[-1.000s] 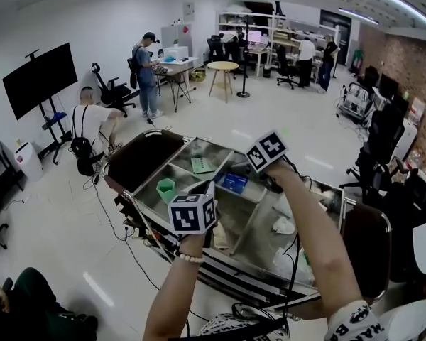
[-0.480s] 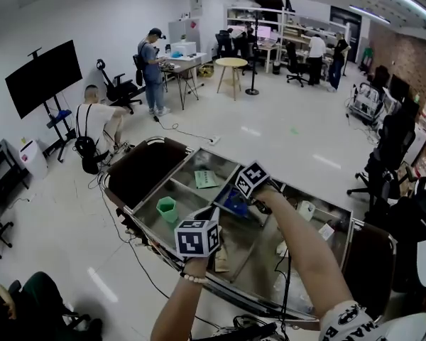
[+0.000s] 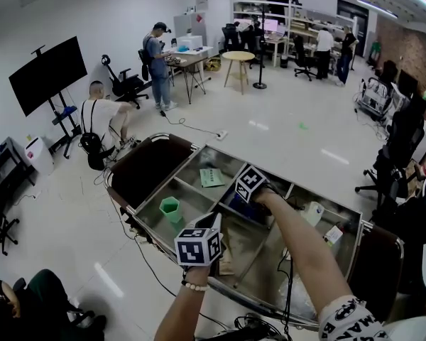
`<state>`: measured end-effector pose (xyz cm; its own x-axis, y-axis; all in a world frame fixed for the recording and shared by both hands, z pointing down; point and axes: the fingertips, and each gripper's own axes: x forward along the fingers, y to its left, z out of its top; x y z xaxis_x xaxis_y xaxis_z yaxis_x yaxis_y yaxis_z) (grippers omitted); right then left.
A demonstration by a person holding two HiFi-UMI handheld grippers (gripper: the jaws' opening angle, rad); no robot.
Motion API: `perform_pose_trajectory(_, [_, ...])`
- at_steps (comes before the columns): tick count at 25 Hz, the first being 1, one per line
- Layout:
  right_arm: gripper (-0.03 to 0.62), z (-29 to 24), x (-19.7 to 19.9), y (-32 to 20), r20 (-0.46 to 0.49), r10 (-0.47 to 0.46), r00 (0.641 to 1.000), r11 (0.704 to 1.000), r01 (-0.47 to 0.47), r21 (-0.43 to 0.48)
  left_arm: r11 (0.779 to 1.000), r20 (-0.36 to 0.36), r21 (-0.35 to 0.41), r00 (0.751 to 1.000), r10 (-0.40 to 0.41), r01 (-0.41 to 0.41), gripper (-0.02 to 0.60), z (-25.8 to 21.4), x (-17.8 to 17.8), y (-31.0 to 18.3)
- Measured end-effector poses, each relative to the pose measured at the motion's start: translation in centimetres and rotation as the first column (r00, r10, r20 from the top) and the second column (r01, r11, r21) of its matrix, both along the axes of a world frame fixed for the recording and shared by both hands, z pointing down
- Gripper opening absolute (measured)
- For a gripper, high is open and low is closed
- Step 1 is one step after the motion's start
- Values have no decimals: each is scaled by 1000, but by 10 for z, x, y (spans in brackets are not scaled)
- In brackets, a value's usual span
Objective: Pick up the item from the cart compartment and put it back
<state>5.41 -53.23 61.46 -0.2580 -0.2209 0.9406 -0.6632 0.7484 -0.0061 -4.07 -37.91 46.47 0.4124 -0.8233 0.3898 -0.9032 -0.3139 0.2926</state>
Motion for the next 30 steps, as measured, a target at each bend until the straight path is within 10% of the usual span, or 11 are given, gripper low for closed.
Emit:
perform_pose_trajectory(11, [434, 14, -6, 9, -46, -77, 996, 997, 76, -25, 1000, -14, 2, 1000, -27, 27, 5, 2, -9, -3])
perform_pose_trajectory(21, [261, 8, -8, 25, -20, -123, 992, 988, 121, -91, 999, -29, 10, 999, -34, 34, 5, 2, -6, 1])
perform_pose_trajectory(30, [78, -28, 12, 9, 48, -23, 999, 999, 21, 50, 1000, -27, 13, 999, -21, 21, 5, 4, 0, 8])
